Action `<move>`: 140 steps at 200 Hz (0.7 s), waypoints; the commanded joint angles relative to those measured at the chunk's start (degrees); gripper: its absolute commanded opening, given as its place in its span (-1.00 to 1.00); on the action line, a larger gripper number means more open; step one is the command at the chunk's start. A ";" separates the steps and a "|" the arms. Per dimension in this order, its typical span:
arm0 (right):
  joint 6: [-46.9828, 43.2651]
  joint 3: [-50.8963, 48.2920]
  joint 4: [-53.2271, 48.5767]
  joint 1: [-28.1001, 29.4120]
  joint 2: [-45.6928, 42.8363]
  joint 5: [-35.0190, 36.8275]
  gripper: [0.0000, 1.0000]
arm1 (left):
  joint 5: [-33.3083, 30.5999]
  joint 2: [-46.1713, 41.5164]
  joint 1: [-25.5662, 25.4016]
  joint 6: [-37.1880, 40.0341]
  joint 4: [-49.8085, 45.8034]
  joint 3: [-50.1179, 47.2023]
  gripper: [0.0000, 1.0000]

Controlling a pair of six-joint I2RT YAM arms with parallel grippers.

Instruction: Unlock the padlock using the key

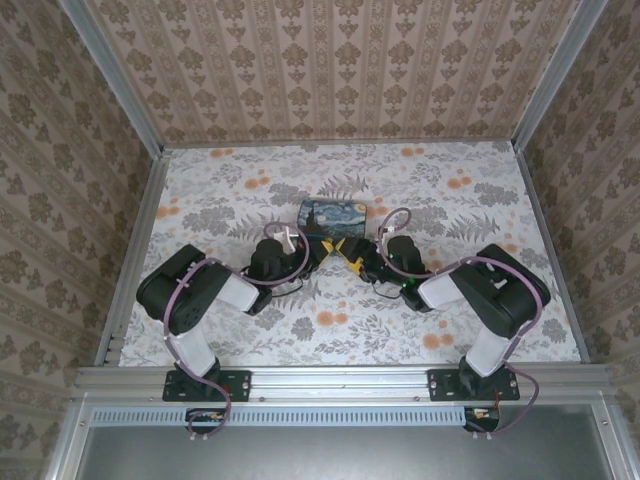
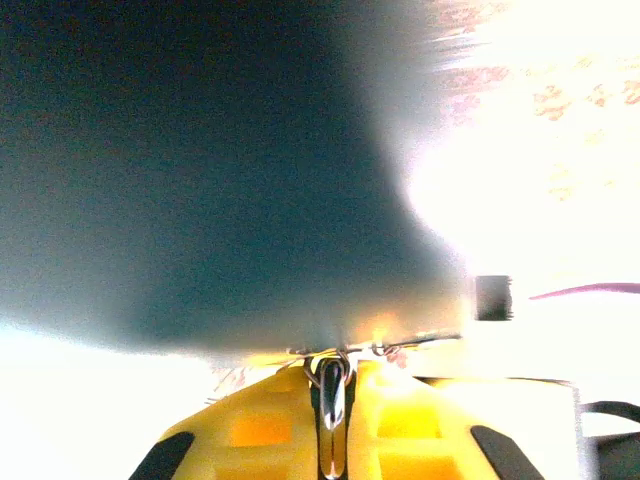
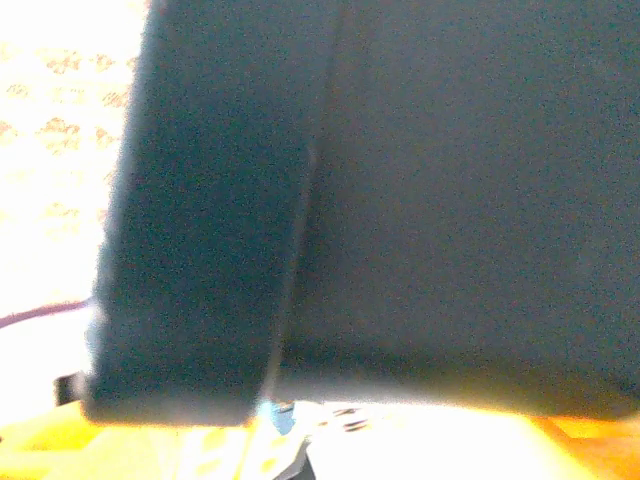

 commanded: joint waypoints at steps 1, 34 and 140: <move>-4.13 -1.95 3.89 -1.21 -4.74 -1.84 0.47 | 6.30 0.86 -0.45 2.70 -4.05 0.38 -1.00; -11.14 -4.52 -7.20 -1.52 -12.55 -3.15 0.46 | 6.43 0.20 0.18 4.25 -6.60 0.38 -1.00; -38.55 -1.77 -45.44 5.06 -31.04 11.58 0.09 | 6.21 -4.64 0.11 9.44 -20.44 3.07 -1.00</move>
